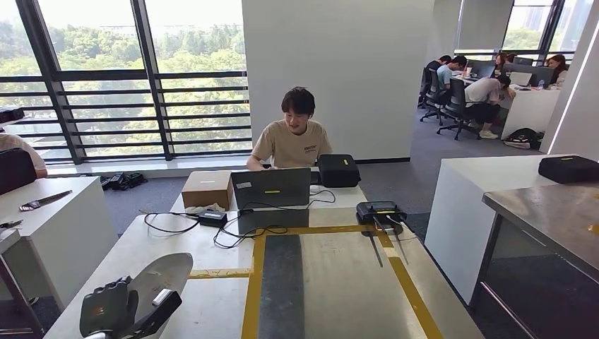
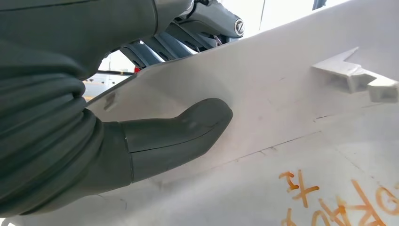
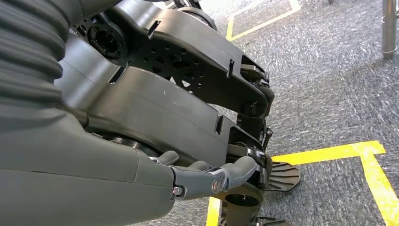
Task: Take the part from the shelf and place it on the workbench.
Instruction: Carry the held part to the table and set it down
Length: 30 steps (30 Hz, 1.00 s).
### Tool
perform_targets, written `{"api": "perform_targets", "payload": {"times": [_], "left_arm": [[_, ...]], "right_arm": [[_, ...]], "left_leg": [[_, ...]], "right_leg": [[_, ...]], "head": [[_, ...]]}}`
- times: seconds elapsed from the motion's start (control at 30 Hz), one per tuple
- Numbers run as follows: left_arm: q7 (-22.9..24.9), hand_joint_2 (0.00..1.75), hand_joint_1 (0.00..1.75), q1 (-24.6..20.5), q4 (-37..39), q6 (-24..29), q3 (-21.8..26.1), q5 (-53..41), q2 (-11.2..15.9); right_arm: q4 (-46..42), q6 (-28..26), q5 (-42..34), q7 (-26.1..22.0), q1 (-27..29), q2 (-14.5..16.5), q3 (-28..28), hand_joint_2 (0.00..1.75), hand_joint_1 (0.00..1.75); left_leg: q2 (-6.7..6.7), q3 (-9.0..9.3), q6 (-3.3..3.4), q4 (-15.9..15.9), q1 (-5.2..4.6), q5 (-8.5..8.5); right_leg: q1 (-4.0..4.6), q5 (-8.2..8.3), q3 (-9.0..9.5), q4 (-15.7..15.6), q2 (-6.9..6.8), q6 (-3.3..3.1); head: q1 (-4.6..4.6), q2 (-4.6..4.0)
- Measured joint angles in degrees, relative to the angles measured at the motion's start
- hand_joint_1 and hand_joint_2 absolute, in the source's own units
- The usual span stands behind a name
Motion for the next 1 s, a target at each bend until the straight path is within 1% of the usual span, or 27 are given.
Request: {"api": "perform_targets", "payload": {"times": [0.3,0.43,0.5,0.57,0.63,0.7,0.77,1.0], "left_arm": [[0.2,1.75,1.75,0.1,0.1,0.0,0.0,-0.3,0.0],[0.6,1.75,0.0,0.3,0.1,0.6,0.0,-1.1,0.1],[0.6,1.75,0.0,0.5,0.1,1.4,0.0,-1.2,0.2],[1.7,0.87,0.0,0.6,0.1,2.0,0.0,-0.9,0.2],[4.6,0.0,0.0,0.7,0.2,1.2,0.0,0.5,0.4],[8.3,0.0,0.0,0.7,0.3,-0.7,0.3,2.4,0.6],[10.4,0.0,0.0,0.7,0.4,-2.0,0.6,3.4,0.9],[9.7,0.0,0.0,0.8,0.4,-1.9,1.3,3.7,1.0]], "right_arm": [[0.0,0.0,0.0,0.0,0.0,0.0,0.0,1.75,0.0],[0.0,0.0,0.1,-0.1,0.0,0.0,0.1,0.0,0.0],[0.0,0.0,0.2,-0.2,0.0,0.0,0.1,0.0,0.0],[0.0,0.0,0.3,-0.2,0.0,0.0,0.3,0.0,0.0],[0.0,0.0,0.6,-0.2,0.0,0.0,0.5,0.0,0.0],[0.0,0.0,1.0,-0.2,0.0,0.0,0.8,0.0,0.0],[0.0,0.0,1.3,-0.1,0.0,0.0,1.2,0.0,0.0],[0.0,0.1,1.2,0.7,0.0,0.0,1.6,0.0,0.0]], "left_leg": [[0.0,0.0,0.0,0.0,0.0,0.0],[0.0,0.0,0.0,0.0,0.0,0.0],[0.0,0.0,0.0,0.0,0.0,0.0],[-0.01,0.0,0.0,0.0,0.0,0.0],[-0.01,0.01,0.0,0.0,0.0,0.0],[0.01,0.02,0.0,0.0,0.01,0.0],[0.0,0.02,-0.01,0.0,0.02,0.0],[-0.04,0.01,-0.02,0.0,0.02,0.01]], "right_leg": [[0.0,0.0,0.0,0.0,-0.01,0.0],[0.0,0.0,0.0,0.0,-0.01,0.0],[0.0,0.0,0.0,0.0,-0.01,0.0],[0.0,0.0,0.01,0.0,-0.01,0.0],[0.01,0.0,0.01,0.0,0.0,0.0],[0.01,0.0,0.0,0.0,0.01,0.0],[0.02,0.0,0.0,0.0,0.01,0.0],[0.02,-0.03,0.02,0.0,-0.03,-0.02]], "head": [[0.0,0.0],[0.0,0.0],[0.0,0.0],[0.0,0.0],[0.0,0.0],[0.0,0.0],[0.0,0.0],[0.0,0.0]]}}
